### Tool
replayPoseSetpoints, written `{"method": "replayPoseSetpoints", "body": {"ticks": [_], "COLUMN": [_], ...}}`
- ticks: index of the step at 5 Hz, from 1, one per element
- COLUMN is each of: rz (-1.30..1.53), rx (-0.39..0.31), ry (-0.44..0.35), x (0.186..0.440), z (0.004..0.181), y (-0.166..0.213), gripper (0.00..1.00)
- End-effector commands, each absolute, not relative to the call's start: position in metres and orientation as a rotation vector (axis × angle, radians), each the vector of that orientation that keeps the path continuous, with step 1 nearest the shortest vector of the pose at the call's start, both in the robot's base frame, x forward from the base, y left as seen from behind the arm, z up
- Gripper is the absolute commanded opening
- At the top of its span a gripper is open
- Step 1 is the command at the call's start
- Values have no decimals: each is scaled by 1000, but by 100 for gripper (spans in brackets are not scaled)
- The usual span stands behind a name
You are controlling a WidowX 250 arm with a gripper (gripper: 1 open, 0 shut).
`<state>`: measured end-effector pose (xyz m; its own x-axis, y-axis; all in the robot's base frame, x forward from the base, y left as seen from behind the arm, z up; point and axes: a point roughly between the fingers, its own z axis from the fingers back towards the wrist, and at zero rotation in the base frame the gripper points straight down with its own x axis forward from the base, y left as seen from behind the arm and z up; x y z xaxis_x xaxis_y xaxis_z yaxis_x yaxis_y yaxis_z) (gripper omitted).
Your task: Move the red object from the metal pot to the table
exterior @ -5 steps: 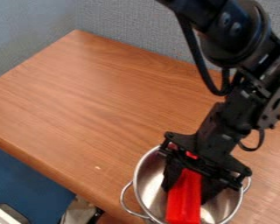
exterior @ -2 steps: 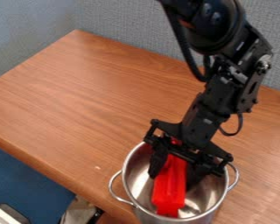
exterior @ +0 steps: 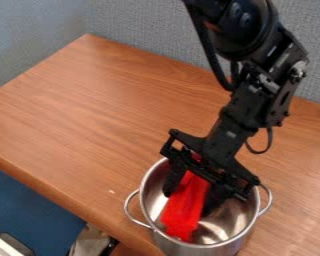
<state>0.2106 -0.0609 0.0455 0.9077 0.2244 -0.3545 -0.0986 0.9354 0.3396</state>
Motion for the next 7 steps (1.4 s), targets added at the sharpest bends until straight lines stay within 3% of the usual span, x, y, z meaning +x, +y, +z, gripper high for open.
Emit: {"method": "replayPoseSetpoints", "body": {"ticks": [1,2,4,5,6,7], "rz": [237,294,275,298,306,247], "rx": [343,364,363,326,290,285], "ry": [388,404,291,267,257,236], "x": [220,224,237,249,256,254], "z": [68,85,131,131,116,124], "y": [-71,-83,-71,-71,-80,-62], "gripper": [0,0,0,0,0,0]}}
